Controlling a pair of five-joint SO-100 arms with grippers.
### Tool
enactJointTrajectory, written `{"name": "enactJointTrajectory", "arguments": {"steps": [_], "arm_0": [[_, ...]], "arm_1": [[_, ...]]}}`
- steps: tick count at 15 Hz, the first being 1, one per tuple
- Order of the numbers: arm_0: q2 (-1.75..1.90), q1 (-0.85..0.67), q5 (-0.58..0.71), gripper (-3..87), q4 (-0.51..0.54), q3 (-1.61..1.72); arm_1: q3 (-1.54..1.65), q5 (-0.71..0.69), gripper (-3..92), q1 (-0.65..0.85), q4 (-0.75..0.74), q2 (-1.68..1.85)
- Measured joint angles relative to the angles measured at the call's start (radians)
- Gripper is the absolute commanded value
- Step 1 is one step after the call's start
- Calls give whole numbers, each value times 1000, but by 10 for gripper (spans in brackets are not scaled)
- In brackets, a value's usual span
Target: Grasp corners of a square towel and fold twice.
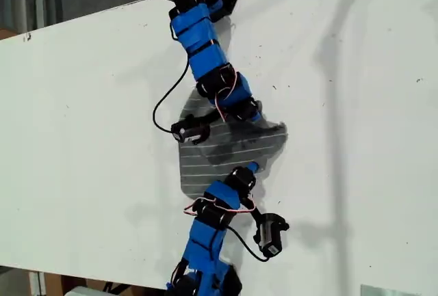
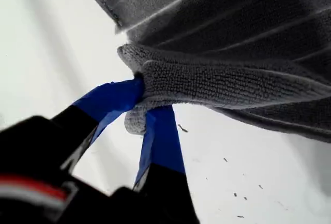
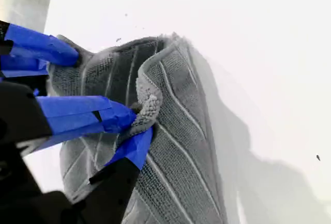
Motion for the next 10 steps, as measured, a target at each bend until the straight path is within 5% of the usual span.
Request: {"name": "enactJointTrajectory", "arguments": {"steps": [10], "arm_0": [[902, -272, -5, -2, -107, 802]], "arm_1": [[402, -55, -1, 382, 41, 541]]}}
